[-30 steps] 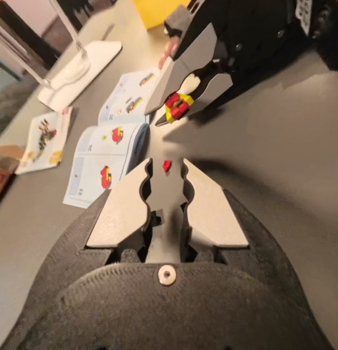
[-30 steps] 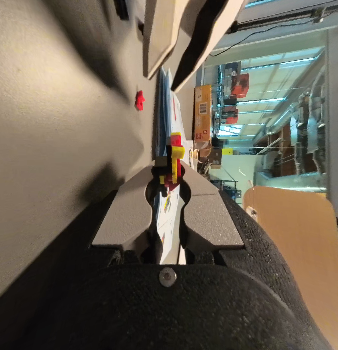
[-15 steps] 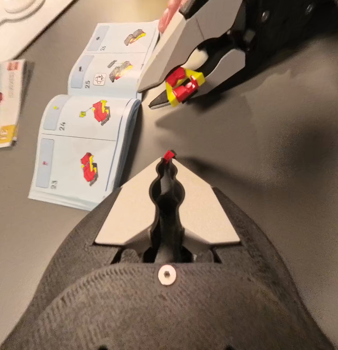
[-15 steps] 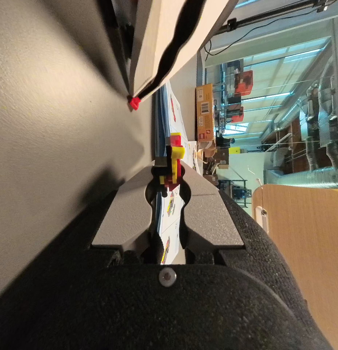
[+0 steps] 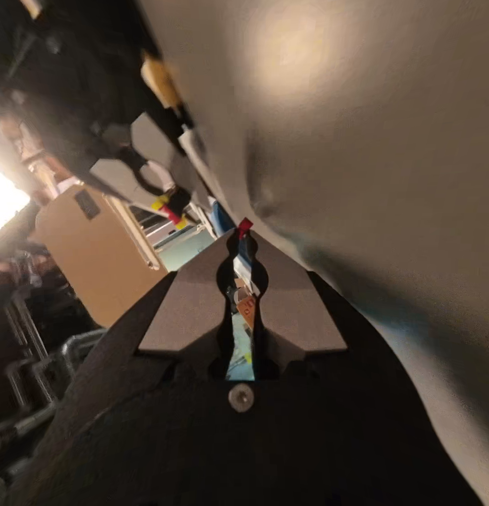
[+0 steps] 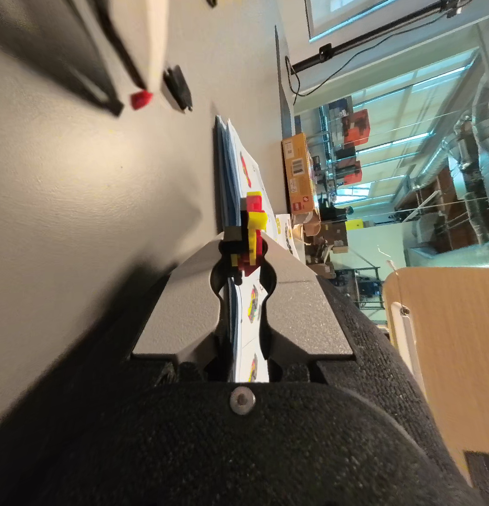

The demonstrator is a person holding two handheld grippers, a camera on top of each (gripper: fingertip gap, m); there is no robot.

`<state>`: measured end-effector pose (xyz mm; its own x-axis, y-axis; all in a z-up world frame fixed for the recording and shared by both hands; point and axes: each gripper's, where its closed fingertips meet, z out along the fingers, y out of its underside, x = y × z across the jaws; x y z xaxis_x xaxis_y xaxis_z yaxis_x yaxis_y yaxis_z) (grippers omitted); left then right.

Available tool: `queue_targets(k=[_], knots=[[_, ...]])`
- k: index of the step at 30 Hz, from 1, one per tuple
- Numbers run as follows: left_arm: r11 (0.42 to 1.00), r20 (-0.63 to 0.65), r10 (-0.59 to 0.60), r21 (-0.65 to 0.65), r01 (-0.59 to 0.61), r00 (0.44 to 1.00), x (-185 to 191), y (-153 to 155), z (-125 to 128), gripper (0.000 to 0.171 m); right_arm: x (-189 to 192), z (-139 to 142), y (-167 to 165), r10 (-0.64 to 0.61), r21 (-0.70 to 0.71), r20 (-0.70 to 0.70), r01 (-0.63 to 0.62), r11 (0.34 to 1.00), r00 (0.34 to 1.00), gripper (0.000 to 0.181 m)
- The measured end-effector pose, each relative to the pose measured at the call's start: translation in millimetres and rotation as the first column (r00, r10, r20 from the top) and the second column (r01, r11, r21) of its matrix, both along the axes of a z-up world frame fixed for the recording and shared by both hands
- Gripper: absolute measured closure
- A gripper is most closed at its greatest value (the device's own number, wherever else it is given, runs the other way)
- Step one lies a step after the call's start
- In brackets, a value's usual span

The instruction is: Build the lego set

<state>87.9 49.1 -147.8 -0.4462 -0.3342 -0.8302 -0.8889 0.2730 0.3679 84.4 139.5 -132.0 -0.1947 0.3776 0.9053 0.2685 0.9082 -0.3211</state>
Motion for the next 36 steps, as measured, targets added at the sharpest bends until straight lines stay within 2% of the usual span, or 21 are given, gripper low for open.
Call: queue_targets(k=[4, 8, 11, 14, 16, 17, 18, 20, 21, 23, 24, 25, 27, 31, 34, 36], knots=[[0.998, -0.135, -0.048, -0.055, 0.041, 0.99, 5, -17, -4, 0.168, 1, 1, -7, 0.041, 0.005, -0.006, -0.041, 0.999, 0.999, 0.165], [0.98, -0.226, -0.124, -0.179, 0.084, 0.966, 13, -39, -12, 0.171, 3, 3, -16, 0.074, 0.041, -0.013, -0.073, 0.996, 0.997, 0.165], [0.974, -0.248, -0.117, -0.217, 0.063, 0.962, 14, -46, -11, 0.166, 5, 5, -21, 0.09, 0.084, -0.022, -0.087, 0.993, 0.996, 0.165], [0.959, -0.145, -0.007, -0.28, -0.034, 0.989, 9, -55, -5, 0.151, 8, 8, -27, 0.102, 0.158, -0.029, -0.097, 0.983, 0.994, 0.165], [0.928, 0.042, 0.141, -0.353, -0.118, 0.989, 8, -62, -1, 0.147, 10, 8, -29, 0.108, 0.21, -0.029, -0.1, 0.973, 0.994, 0.165], [0.896, 0.159, 0.238, -0.417, -0.153, 0.958, 9, -65, -1, 0.147, 11, 8, -30, 0.11, 0.234, -0.029, -0.1, 0.967, 0.993, 0.165], [0.842, 0.265, 0.35, -0.51, -0.178, 0.898, 11, -69, -3, 0.149, 12, 9, -30, 0.11, 0.253, -0.03, -0.099, 0.962, 0.993, 0.165], [0.724, 0.404, 0.569, -0.66, -0.203, 0.716, 12, -70, -5, 0.149, 13, 9, -30, 0.11, 0.263, -0.03, -0.098, 0.96, 0.993, 0.165], [0.677, 0.439, 0.646, -0.707, -0.204, 0.625, 10, -68, -4, 0.151, 14, 10, -30, 0.109, 0.257, -0.031, -0.097, 0.962, 0.994, 0.165], [0.588, 0.461, 0.744, -0.796, -0.146, 0.484, 12, -68, -6, 0.161, 15, 11, -28, 0.104, 0.236, -0.036, -0.092, 0.967, 0.994, 0.165], [0.563, 0.467, 0.775, -0.816, -0.13, 0.426, 11, -66, -7, 0.17, 15, 12, -27, 0.101, 0.224, -0.038, -0.09, 0.97, 0.994, 0.165], [0.545, 0.465, 0.793, -0.831, -0.116, 0.394, 10, -65, -9, 0.171, 16, 12, -26, 0.097, 0.215, -0.039, -0.087, 0.973, 0.994, 0.165], [0.54, 0.464, 0.8, -0.834, -0.118, 0.38, 7, -61, -15, 0.171, 17, 12, -24, 0.089, 0.204, -0.038, -0.08, 0.976, 0.995, 0.165], [0.576, 0.512, 0.777, -0.813, -0.084, 0.366, 17, -44, -14, 0.171, 17, 11, -21, 0.078, 0.189, -0.032, -0.071, 0.979, 0.996, 0.165], [0.568, 0.543, 0.773, -0.823, 0.022, 0.328, 45, -31, -13, 0.171, 18, 11, -20, 0.076, 0.181, -0.031, -0.069, 0.981, 0.997, 0.165], [0.585, 0.554, 0.755, -0.811, 0.021, 0.351, 46, -24, -10, 0.171, 18, 10, -20, 0.074, 0.176, -0.031, -0.067, 0.982, 0.997, 0.165]])
